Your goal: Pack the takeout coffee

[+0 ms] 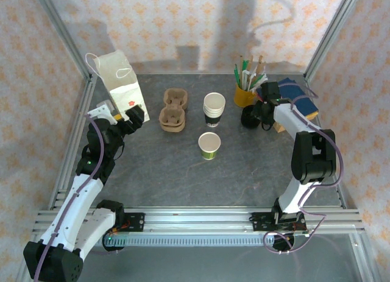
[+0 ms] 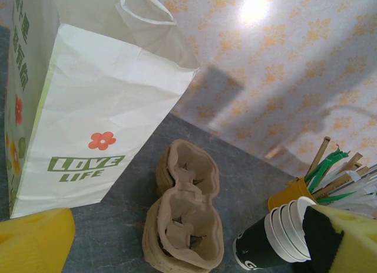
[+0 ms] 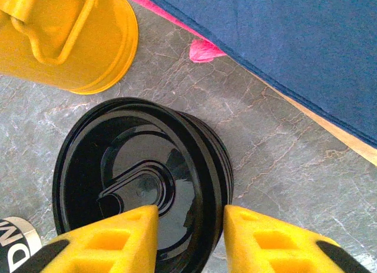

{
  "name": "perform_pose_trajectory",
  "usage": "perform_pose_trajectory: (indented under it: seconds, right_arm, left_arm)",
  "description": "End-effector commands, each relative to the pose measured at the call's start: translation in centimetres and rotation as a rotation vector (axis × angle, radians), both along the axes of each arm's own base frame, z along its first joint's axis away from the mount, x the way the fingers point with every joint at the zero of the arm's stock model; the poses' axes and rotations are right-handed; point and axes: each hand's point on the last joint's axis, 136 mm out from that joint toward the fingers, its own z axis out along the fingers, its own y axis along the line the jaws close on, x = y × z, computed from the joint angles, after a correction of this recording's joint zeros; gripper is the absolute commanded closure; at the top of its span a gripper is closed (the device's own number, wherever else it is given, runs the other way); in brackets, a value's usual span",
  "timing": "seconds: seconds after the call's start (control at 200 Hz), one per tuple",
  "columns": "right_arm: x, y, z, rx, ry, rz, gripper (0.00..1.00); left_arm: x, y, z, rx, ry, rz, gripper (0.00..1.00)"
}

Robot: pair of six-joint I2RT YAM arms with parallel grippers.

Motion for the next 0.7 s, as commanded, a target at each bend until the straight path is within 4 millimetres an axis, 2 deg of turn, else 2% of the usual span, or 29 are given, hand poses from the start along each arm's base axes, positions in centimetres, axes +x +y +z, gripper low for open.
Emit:
perform_pose_trajectory:
  seconds: [0.0, 0.37, 0.581, 0.696]
  right_arm:
    - [0.1, -0.3, 0.0, -0.003, -0.003, -0.009, 0.69]
    - [0.4, -0.1, 0.2, 0.009, -0.013, -0.005, 0.76]
    - [0.7, -0.1, 0.9, 0.007, -0.026, 0.003, 0.88]
    - [0.6, -0.1, 1.5, 0.004, -0.035, 0.005, 0.89]
  left_arm:
    - [-0.1, -0.4, -0.6, -0.004, 0.009, -0.016, 0.01]
    - [0.3, -0.7, -0.5, -0.011, 0.009, -0.030, 0.01]
    - [0.3, -0.9, -0.3, -0.019, 0.004, -0.043, 0.01]
    - [0.3, -1.2, 0.0, -0.027, -0.004, -0.056, 0.01]
